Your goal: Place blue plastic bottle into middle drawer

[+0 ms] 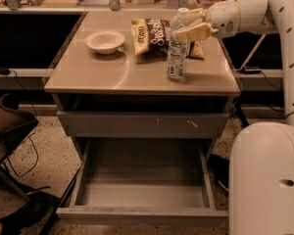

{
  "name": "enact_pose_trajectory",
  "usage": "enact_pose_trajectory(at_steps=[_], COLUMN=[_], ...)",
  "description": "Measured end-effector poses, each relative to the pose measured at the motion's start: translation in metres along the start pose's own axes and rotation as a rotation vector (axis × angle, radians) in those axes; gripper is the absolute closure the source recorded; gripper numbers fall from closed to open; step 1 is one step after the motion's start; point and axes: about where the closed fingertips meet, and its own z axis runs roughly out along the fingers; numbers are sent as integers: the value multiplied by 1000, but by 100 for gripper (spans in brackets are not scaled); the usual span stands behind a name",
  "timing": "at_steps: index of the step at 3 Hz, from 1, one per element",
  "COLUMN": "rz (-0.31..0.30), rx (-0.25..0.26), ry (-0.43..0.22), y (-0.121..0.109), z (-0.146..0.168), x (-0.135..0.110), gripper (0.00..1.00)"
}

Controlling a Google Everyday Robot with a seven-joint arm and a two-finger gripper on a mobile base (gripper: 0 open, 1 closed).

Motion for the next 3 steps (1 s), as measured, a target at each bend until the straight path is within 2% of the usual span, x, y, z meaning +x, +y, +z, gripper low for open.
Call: enact_pose_trajectory(at_steps=[1,2,3], rz=[-28,-126,-89], rx=[84,235,257], ry=[-73,-157,-216], y=[23,70,136], z=[-45,-96,-114], x=[-47,-135,-178], gripper=[100,100,100])
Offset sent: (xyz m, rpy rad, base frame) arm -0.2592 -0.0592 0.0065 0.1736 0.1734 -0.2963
